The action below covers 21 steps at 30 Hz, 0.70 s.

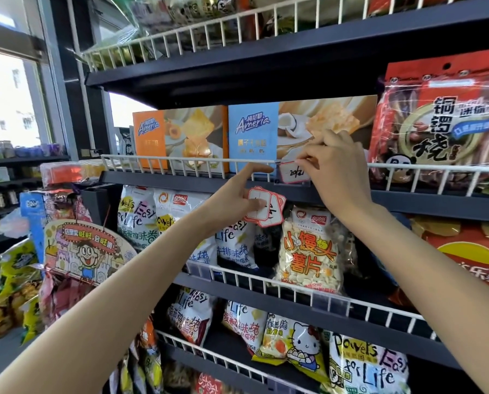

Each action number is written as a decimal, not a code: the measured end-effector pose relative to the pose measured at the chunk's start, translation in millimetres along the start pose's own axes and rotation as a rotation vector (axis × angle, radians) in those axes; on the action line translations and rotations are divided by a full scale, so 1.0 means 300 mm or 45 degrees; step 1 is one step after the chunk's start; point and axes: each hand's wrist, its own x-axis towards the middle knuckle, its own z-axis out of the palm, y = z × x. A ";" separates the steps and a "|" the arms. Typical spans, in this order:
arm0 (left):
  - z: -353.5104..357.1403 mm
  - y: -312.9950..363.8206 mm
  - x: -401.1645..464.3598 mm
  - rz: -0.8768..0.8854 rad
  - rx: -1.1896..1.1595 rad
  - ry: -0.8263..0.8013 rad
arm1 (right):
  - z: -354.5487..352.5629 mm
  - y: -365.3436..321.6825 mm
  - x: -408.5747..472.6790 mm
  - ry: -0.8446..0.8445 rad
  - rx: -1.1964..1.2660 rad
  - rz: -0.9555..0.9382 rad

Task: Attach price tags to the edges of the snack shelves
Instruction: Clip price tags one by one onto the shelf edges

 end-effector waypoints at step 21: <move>-0.002 0.038 -0.011 -0.005 -0.043 -0.057 | 0.016 -0.041 -0.020 -0.033 -0.412 -0.185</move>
